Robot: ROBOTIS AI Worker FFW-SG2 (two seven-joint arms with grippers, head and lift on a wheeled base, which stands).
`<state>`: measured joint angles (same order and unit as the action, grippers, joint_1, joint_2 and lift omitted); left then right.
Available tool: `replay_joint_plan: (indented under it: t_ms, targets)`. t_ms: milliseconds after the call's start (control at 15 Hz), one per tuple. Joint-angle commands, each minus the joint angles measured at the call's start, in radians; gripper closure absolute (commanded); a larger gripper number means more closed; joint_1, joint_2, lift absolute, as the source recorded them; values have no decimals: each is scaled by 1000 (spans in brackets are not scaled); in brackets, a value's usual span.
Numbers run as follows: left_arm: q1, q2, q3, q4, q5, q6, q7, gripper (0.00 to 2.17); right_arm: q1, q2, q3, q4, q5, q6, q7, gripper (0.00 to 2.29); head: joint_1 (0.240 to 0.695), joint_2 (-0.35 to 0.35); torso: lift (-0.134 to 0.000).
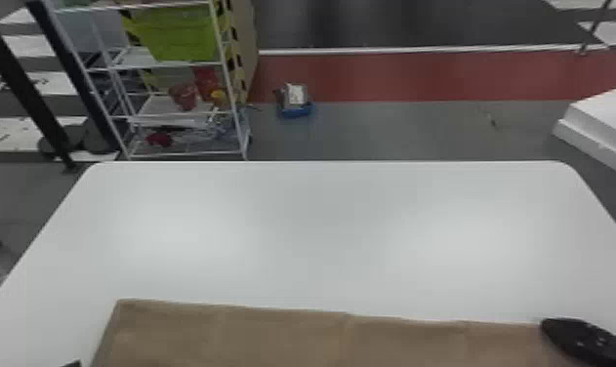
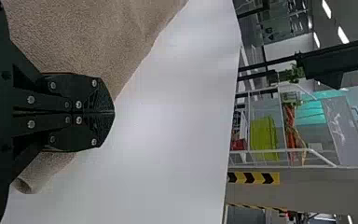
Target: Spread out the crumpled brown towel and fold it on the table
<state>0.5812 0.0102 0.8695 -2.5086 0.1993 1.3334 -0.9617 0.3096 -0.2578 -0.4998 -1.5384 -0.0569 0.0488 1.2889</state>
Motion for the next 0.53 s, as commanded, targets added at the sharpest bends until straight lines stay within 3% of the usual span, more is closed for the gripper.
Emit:
replay_joint_plan:
  t_ms: [0, 133, 333, 400, 467]
  targets:
    - [3, -13, 6, -1, 15, -15, -2, 36, 49, 6, -33, -54, -70, 9, 9, 1504, 695, 79, -124]
    - [6, -13, -1, -6, 31, -39, 1, 36, 78, 9, -80, -108, -116, 52, 26, 1359, 695, 76, -124]
    - [6, -13, -33, -21, 31, -45, 18, 36, 91, 19, -141, -178, -142, 135, 44, 508, 695, 45, -124]
    - [6, -13, -40, -21, 31, -64, 18, 36, 92, 19, -157, -192, -142, 156, 47, 120, 695, 17, -124]
    - [6, -13, -41, -16, 32, -67, 18, 36, 94, 25, -171, -198, -149, 159, 49, 6, 695, 0, -124]
